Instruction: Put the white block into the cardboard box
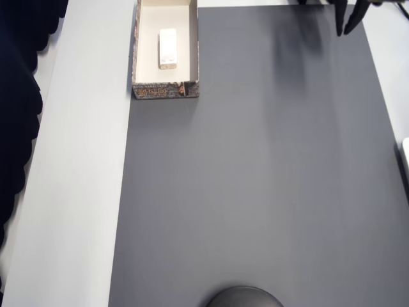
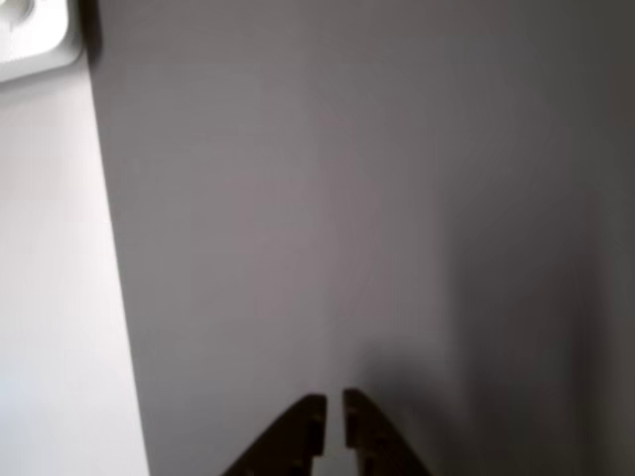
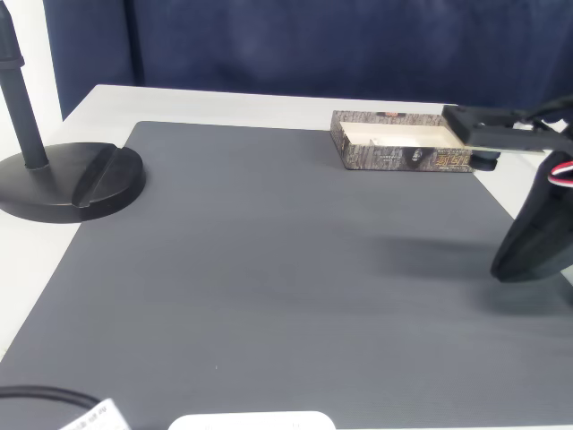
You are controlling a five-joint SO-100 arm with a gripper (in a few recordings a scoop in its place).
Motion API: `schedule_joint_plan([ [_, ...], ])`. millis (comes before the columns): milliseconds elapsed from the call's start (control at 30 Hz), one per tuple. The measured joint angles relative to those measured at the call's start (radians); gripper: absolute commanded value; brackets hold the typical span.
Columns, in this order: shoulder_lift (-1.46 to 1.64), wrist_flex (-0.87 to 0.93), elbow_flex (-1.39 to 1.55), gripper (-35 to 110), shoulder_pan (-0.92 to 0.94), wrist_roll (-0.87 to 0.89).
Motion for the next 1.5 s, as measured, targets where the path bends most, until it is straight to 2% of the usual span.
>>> schedule_joint_plan([
  [633, 0.253, -0.064, 0.227, -2, 0.031, 0.061],
  [1500, 0.360, -0.052, 0.337, -2, 0.064, 0.158],
])
